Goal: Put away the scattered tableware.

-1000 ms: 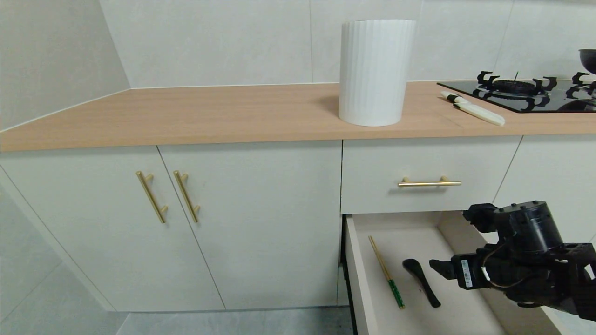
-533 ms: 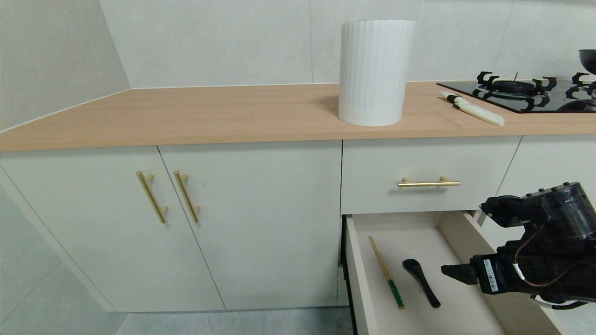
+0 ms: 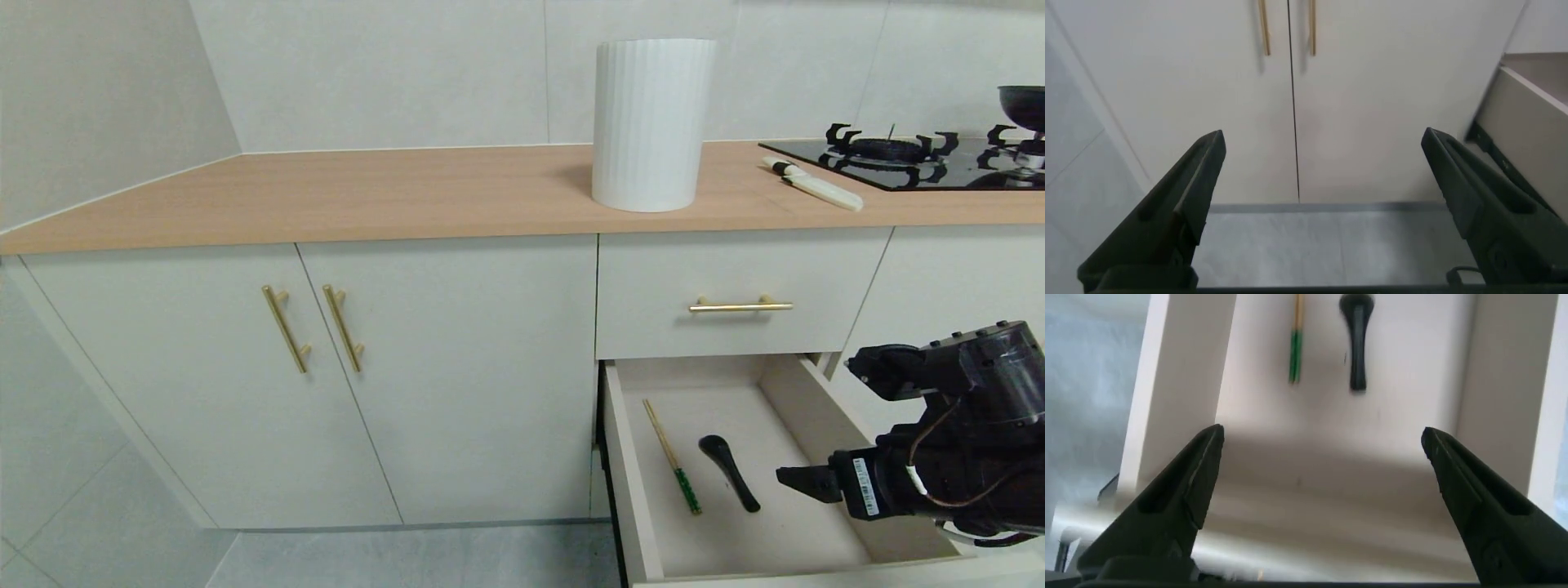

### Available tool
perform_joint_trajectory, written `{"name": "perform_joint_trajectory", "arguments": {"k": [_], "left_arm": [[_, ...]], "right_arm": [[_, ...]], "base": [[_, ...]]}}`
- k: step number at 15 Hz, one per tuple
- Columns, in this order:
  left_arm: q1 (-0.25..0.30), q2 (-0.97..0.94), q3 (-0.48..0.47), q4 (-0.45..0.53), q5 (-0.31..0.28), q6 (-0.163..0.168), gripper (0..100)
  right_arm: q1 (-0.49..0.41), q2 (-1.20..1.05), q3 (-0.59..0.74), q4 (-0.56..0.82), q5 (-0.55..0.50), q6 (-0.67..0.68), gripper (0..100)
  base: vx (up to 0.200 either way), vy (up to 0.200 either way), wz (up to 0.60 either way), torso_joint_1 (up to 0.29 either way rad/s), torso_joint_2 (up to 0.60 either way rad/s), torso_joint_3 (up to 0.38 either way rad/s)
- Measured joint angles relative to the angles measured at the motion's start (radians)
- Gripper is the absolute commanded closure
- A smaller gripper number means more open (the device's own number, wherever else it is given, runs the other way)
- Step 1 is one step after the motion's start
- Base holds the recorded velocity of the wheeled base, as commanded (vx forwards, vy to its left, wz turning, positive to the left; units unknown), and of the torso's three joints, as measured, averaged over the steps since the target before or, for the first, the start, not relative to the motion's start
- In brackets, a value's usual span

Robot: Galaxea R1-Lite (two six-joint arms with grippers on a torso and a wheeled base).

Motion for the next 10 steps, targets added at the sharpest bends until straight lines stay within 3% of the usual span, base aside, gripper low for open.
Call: {"name": "perform_joint_trajectory", "arguments": {"k": [4,10], "left_arm": [[0.0,0.0,0.0,0.0,0.0,0.0,0],[0.0,0.0,0.0,0.0,0.0,0.0,0]], "right_arm": [[0.012,-0.002,0.013,0.004,0.0,-0.005,0],[0.074,0.008,0.061,0.01,-0.007,-0.057,0]], "base": [[-0.2,0.0,0.0,0.004,0.0,0.002],[0.0,0.0,0.0,0.0,0.0,0.0]]}}
